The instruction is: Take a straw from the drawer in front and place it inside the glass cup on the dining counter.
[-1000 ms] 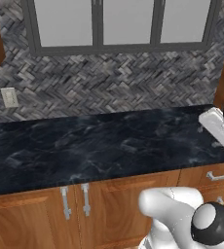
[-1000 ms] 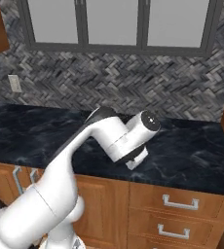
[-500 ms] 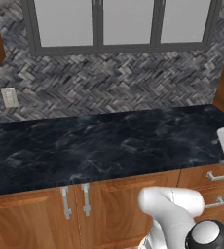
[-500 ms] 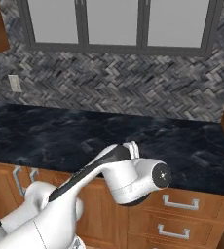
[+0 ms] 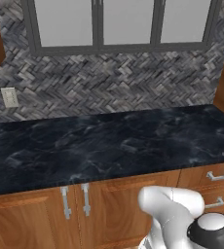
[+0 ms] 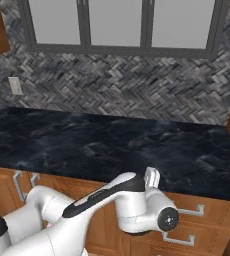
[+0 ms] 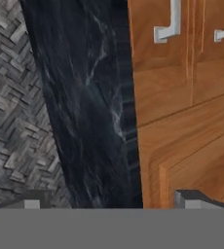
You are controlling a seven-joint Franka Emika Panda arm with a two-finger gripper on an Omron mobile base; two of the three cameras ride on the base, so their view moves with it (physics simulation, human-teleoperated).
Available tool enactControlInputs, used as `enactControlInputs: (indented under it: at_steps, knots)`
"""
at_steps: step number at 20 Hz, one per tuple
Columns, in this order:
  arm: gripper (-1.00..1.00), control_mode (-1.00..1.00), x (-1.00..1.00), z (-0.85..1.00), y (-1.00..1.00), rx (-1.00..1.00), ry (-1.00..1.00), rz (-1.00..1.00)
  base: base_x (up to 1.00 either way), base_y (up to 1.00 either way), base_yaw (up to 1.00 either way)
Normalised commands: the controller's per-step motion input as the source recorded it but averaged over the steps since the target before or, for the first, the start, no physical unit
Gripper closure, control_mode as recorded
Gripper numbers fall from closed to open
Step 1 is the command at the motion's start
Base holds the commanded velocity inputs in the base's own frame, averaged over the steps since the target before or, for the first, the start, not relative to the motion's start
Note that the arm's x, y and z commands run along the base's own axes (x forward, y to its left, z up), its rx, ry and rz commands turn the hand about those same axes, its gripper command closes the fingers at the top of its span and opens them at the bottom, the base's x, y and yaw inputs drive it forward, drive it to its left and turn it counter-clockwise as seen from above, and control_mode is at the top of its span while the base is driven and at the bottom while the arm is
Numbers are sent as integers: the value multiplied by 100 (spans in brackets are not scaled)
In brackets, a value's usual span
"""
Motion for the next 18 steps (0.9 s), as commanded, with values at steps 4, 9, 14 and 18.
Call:
enactControlInputs:
  at_steps: [4, 9, 14, 18]
  knots:
    - [-100, -100, -3, -50, -67, 2, -5, -6, 0, 0, 0]
    - [-100, -100, -3, -46, -56, 0, -9, -1, 0, 0, 0]
    - [-100, -100, -6, -43, -34, 0, -14, 0, 0, 0, 0]
    - [-100, -100, 0, -41, -24, 0, -13, 0, 0, 0, 0]
